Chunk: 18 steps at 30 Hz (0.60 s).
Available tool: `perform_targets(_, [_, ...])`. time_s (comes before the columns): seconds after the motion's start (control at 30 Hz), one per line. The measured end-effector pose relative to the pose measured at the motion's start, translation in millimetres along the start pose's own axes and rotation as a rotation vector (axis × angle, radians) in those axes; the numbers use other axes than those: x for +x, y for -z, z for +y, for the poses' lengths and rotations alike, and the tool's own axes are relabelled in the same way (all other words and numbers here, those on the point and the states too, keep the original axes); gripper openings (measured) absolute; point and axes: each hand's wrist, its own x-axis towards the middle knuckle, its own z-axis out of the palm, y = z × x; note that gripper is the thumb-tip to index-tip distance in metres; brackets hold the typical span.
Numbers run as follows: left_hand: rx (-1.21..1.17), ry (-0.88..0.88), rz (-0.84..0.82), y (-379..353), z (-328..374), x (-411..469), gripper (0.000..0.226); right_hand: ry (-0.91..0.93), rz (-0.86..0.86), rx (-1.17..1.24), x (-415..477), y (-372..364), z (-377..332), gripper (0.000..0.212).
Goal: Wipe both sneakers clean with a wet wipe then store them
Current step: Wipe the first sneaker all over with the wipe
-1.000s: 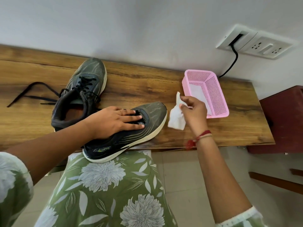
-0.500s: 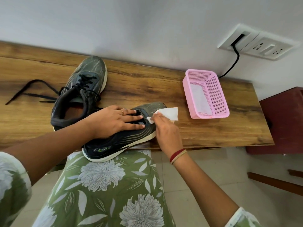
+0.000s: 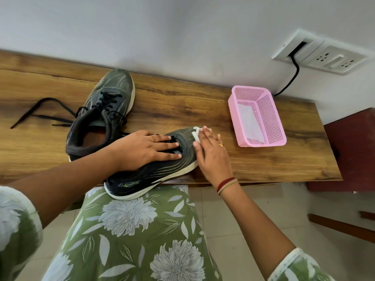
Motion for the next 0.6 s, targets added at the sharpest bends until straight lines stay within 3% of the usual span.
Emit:
perform_targets(0.13, [-0.001,-0.012,0.002,-2.2,-0.8,0.6,0.054,0.18,-0.062,-0.044,-6.3,-2.8,-9.8,0.057])
perform_targets(0.27, [0.016,-0.005,0.013,-3.0,0.3,-0.6,0.056,0.056,0.003,-0.048,1.7,3.4,3.6,0.059])
perform_targets(0.4, [0.012,-0.007,-0.013,-1.1,0.5,0.6,0.055,0.193,-0.082,-0.087,-6.6,-0.4,-4.0,0.059])
perform_targets(0.53, [0.016,0.002,-0.027,-2.0,-0.3,0.2,0.055,0.09,0.008,-0.12,-1.3,7.3,6.3,0.059])
perform_targets(0.6, [-0.019,0.004,-0.038,-2.4,-0.3,-0.3,0.055,0.158,-0.045,-0.129,-7.8,2.8,-4.8,0.06])
